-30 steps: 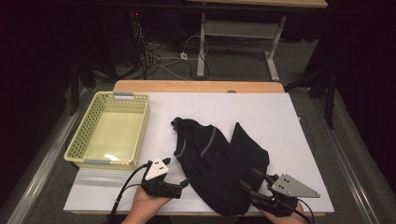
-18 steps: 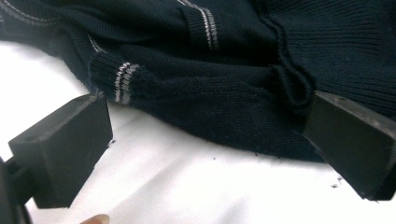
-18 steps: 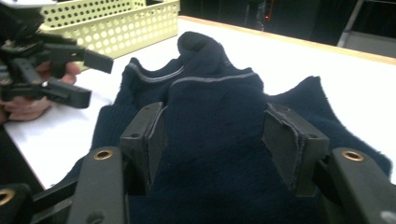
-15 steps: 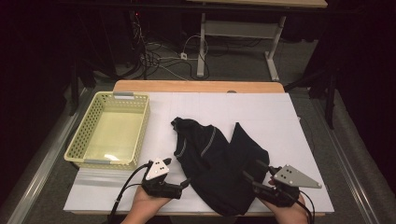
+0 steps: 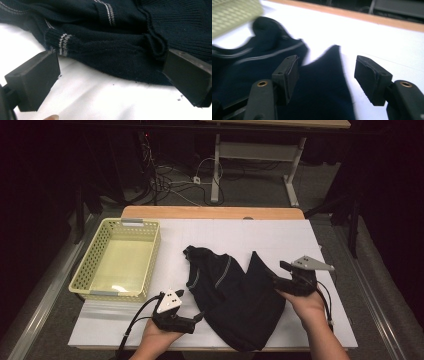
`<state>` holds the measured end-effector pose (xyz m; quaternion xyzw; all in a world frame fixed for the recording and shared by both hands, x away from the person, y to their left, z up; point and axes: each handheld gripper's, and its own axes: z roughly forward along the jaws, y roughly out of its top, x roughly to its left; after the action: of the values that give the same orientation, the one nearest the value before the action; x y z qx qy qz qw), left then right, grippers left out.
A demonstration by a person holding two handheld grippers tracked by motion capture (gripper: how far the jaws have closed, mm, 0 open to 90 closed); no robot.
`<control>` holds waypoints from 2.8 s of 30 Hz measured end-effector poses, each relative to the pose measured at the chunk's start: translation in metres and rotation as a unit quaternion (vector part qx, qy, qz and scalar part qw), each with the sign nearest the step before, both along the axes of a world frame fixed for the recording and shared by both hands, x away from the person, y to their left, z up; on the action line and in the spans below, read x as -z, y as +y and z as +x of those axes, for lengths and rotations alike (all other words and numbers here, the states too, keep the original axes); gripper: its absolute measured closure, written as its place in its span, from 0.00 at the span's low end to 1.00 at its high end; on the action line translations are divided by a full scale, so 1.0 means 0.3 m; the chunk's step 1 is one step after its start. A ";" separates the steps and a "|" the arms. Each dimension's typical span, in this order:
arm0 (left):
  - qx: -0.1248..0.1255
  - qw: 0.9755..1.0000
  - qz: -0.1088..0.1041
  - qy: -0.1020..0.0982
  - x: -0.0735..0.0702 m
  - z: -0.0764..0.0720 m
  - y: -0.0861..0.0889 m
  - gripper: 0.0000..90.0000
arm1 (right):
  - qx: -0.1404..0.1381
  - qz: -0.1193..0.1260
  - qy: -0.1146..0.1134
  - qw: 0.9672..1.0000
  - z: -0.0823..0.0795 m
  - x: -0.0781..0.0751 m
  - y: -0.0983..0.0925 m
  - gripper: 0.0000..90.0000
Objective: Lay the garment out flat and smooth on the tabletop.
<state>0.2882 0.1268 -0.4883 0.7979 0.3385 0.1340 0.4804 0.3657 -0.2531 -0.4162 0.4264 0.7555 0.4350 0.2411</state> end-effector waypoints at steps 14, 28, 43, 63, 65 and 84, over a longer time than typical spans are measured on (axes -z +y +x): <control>0.006 1.000 0.000 -0.006 0.000 -0.004 0.001 0.02 | -0.047 -0.040 0.159 0.985 0.162 0.178 0.050 0.45; 0.013 1.000 0.006 -0.001 -0.001 0.000 -0.003 0.02 | 0.030 -0.091 0.041 0.995 -0.063 0.106 -0.120 0.87; 0.005 1.000 0.011 0.006 -0.001 0.005 -0.007 0.03 | 0.032 -0.002 -0.010 0.999 -0.284 -0.019 -0.263 0.60; 0.017 1.000 0.010 0.001 0.000 0.002 -0.007 0.03 | -0.143 -0.116 0.106 0.977 -0.045 0.145 0.336 0.57; 0.017 1.000 0.010 0.000 0.000 0.001 -0.007 0.03 | -0.152 -0.136 0.094 0.974 -0.058 0.150 0.340 0.83; 0.010 0.999 0.031 0.005 -0.005 0.002 -0.024 0.04 | 0.055 -0.064 0.002 0.996 0.052 -0.043 -0.146 0.99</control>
<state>0.2887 0.1195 -0.4868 0.8166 0.3283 0.1361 0.4549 0.3813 -0.2970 -0.4033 0.4520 0.7576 0.3708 0.2901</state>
